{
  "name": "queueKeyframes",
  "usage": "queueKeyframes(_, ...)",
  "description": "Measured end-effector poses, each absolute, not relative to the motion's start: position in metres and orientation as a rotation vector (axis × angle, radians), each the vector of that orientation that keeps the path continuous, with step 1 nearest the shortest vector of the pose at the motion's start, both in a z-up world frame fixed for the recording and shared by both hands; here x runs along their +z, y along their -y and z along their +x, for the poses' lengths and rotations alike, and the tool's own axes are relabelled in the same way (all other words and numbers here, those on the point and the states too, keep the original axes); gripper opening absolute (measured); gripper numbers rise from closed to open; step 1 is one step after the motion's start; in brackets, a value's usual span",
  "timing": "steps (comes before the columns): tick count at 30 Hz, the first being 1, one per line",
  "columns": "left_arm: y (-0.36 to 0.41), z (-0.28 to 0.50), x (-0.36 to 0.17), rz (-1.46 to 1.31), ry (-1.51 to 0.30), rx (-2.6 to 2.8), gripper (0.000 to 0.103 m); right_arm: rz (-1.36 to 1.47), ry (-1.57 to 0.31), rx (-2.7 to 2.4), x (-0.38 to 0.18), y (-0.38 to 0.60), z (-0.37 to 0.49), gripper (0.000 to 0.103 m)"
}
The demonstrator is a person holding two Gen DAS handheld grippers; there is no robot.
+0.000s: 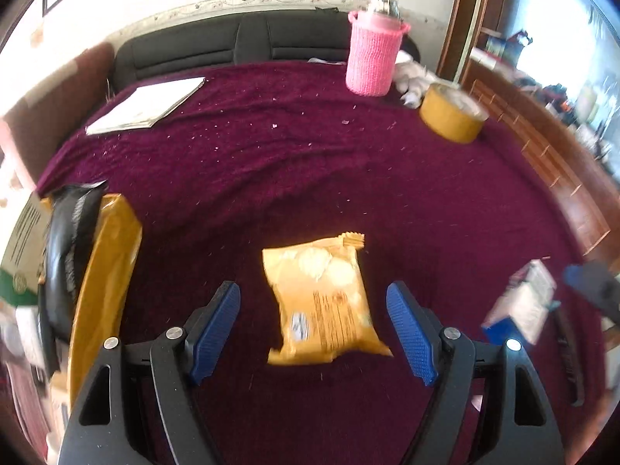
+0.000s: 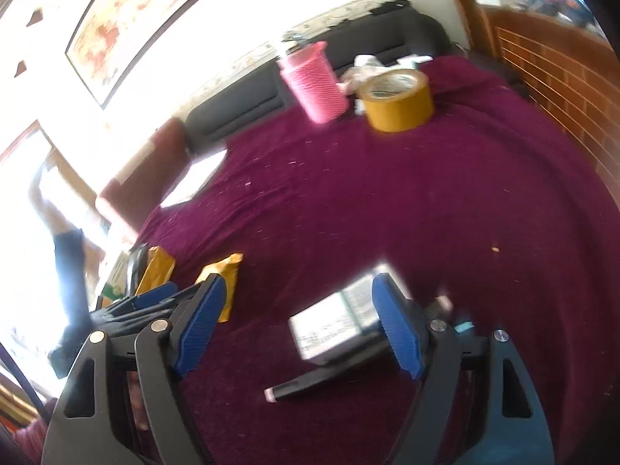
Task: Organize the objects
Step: 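Grasp the yellow cheese sandwich crackers pack with the left tool, then carry the crackers pack to the tray with the left tool while the right tool grasps the white medicine box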
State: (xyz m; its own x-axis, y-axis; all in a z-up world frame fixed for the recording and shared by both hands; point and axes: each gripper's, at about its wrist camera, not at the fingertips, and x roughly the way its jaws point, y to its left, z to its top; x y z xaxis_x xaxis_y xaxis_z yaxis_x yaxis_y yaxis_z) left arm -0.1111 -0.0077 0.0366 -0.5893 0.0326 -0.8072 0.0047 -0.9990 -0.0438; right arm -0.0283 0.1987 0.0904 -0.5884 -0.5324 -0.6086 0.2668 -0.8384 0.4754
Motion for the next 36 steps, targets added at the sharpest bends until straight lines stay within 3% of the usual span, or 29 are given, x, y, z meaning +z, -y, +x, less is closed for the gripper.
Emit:
queueKeyframes(6, -0.003, -0.121, 0.017, -1.446, -0.021, 2.795, 0.072, 1.088, 0.591, -2.407, 0.086, -0.216, -0.044, 0.077)
queueKeyframes(7, -0.005, -0.119, 0.019, -1.434, -0.035, 2.786, 0.059, 1.088, 0.594, -2.414, 0.087, -0.218, -0.043, 0.077)
queueKeyframes(8, -0.005, -0.117, 0.021, -1.421, -0.035, 2.781, 0.039, 1.089, 0.593, -2.419, 0.085, -0.214, -0.047, 0.077)
queueKeyframes(18, 0.022, -0.04, 0.077, -1.255, 0.232, 2.663, 0.039, 1.126, 0.562, -2.419, 0.071, -0.207, -0.057, 0.077)
queueKeyframes(24, 0.06, 0.039, 0.122, -1.042, 0.23, 2.688, 0.039, 1.107, 0.562, -2.377, 0.067, -0.2, -0.057, 0.078)
queueKeyframes(29, 0.109, 0.078, 0.132, -1.007, 0.31, 2.75, 0.039, 1.238, 0.434, -2.366, 0.074, -0.167, -0.075, 0.081)
queueKeyframes(33, 0.143, 0.101, 0.132, -0.966, 0.394, 2.803, 0.039, 1.343, 0.438, -2.205, 0.071, -0.138, -0.087, 0.081)
queueKeyframes(36, 0.165, 0.113, 0.127, -0.959, 0.458, 2.808, 0.039, 1.419, 0.364, -2.367, 0.071, -0.134, -0.085, 0.081)
